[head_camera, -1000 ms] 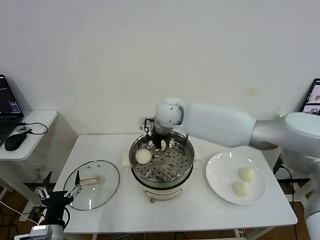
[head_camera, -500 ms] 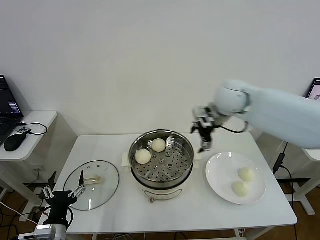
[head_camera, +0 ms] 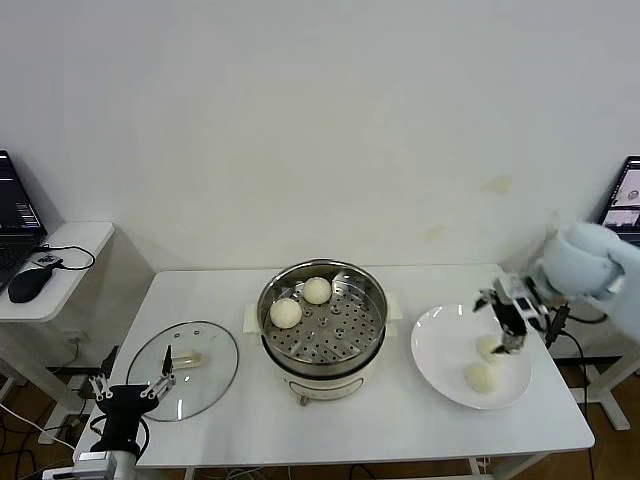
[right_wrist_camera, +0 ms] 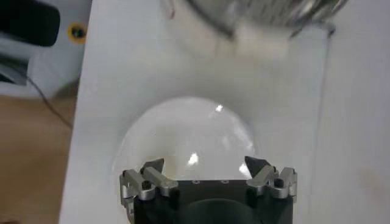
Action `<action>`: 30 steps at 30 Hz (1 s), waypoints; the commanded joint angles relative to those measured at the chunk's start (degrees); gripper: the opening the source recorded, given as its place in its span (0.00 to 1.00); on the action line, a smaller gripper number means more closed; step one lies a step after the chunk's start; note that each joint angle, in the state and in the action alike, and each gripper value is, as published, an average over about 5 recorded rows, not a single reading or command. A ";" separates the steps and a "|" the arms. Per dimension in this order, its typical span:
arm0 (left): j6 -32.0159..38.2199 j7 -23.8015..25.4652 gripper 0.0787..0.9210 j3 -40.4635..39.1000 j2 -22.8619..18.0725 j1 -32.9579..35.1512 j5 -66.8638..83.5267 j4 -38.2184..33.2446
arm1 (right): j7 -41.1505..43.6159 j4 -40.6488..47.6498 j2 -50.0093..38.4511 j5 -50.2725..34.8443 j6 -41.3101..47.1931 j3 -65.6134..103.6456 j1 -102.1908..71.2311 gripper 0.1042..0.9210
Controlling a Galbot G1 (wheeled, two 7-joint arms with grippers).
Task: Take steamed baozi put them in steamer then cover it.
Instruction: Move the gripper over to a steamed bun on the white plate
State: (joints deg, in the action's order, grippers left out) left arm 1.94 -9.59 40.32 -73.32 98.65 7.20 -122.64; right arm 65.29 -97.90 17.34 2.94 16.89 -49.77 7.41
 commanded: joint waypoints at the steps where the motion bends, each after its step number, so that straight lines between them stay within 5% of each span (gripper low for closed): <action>1: -0.04 0.03 0.88 -0.06 -0.02 0.14 -0.27 -0.15 | -0.70 0.19 -5.29 7.97 -2.31 18.29 -24.33 0.88; 30: -0.13 0.23 0.88 1.39 -0.53 0.85 -0.55 0.07 | -5.91 16.28 13.00 13.56 -3.52 22.81 -30.59 0.88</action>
State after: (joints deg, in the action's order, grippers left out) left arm 1.81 -9.37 41.67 -73.86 99.47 6.67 -122.58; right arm 59.92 -84.24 27.64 15.43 13.64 -28.39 -21.24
